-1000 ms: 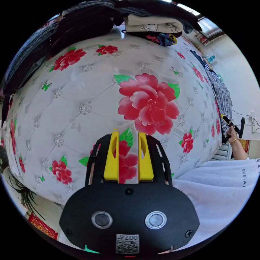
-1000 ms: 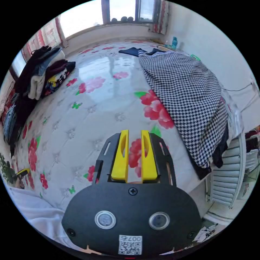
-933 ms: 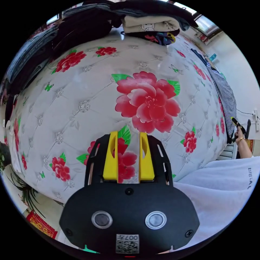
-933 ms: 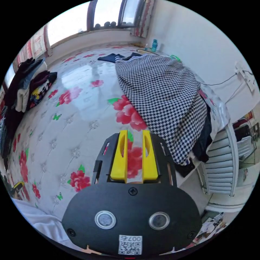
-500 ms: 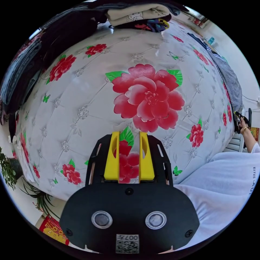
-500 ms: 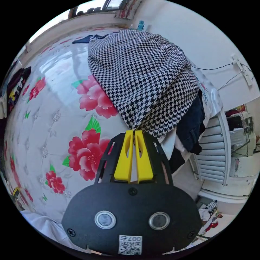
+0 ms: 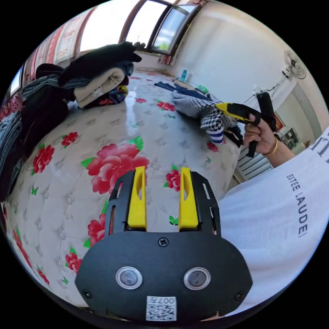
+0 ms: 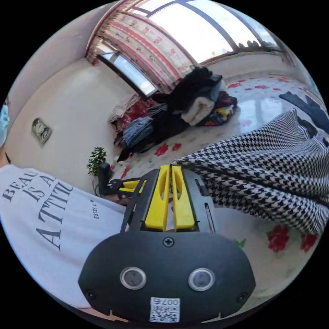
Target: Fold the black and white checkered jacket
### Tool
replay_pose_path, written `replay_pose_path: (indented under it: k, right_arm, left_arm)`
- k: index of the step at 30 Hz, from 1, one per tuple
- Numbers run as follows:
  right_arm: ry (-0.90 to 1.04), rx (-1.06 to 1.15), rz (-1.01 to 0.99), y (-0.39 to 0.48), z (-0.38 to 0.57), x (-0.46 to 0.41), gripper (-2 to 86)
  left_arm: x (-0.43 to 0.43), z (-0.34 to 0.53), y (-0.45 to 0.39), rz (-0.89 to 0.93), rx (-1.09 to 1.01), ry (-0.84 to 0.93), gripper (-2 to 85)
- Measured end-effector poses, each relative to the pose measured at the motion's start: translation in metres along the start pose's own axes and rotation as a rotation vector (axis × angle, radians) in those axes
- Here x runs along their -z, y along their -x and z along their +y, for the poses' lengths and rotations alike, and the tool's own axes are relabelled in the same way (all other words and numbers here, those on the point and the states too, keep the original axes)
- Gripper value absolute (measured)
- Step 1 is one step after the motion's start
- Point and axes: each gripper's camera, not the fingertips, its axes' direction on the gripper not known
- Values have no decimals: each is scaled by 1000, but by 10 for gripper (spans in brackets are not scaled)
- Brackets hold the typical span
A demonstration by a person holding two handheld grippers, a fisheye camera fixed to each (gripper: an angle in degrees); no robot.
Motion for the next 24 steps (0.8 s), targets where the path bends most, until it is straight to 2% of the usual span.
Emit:
replay_pose_path:
  k: [3, 4, 5, 8, 10, 13, 18, 24]
  right_arm:
    - [129, 216, -326, 79, 6, -57, 7]
    - [167, 266, -331, 92, 7, -65, 10]
    - [220, 352, -266, 113, 13, -75, 16]
    - [175, 381, -26, 123, 33, -71, 34]
    - [165, 318, 80, 113, 45, -66, 44]
    - [223, 245, 232, 101, 79, -68, 64]
    - [263, 59, 366, 93, 140, -91, 90]
    - [292, -42, 455, 90, 169, -130, 93]
  left_arm:
    - [45, 25, -7, -29, -33, -72, 116]
    - [68, 39, -1, -65, 2, -136, 99]
    - [77, 46, 5, -92, 38, -137, 88]
    - [106, 78, 46, -224, 264, -82, 53]
    - [132, 102, 75, -198, 396, -107, 43]
    - [158, 125, 94, -135, 468, -187, 57]
    - [174, 152, 86, -69, 422, -123, 81]
    - [154, 196, 33, -35, 260, 88, 112]
